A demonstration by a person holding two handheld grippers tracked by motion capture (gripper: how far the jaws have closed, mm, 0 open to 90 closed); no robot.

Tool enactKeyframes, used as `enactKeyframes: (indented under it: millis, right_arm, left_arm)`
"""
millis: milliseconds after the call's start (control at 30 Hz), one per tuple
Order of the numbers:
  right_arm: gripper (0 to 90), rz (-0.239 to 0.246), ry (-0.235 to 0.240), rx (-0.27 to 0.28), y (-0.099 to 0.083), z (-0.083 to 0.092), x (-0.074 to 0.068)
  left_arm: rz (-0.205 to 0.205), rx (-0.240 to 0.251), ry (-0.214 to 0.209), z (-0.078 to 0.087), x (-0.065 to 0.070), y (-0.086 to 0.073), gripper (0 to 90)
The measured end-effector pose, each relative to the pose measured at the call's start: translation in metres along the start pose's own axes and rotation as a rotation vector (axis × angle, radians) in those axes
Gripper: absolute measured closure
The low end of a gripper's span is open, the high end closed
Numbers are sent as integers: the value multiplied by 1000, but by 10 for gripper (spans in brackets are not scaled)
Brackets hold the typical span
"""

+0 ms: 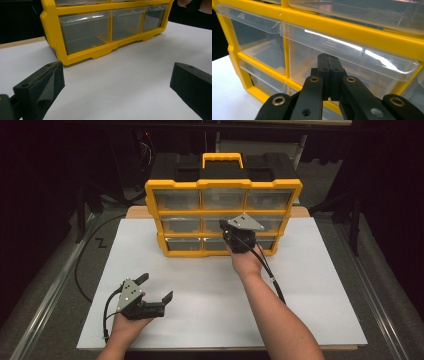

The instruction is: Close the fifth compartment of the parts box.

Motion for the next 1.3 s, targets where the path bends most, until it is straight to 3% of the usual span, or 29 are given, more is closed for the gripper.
enactKeyframes:
  millis: [333, 667, 933, 1133, 1300]
  right_arm:
    - [900, 14, -7, -15, 2, -3, 2]
    - [900, 9, 0, -24, 2, 4, 3]
    - [900, 8, 47, 0, 3, 27, 0]
    - [900, -4, 81, 8, 3, 46, 5]
    - [900, -7, 88, -3, -9, 55, 13]
  left_arm:
    - [0, -1, -2, -1, -1, 0, 1]
    - [3, -2, -1, -1, -1, -1, 2]
    - [2, -7, 2, -2, -2, -1, 2]
    - [2, -9, 6, -2, -2, -1, 2]
    - [-1, -12, 8, -2, -2, -1, 2]
Point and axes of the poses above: each handheld gripper's, and its own axes: z roughly backward along the jaws, y roughly out of its top, x roughly to its right, the point moved 1 cm from there along -z, roughly forward along the jaws, and after that the axes turned 14 degrees about -z, right-handed, at the moved point
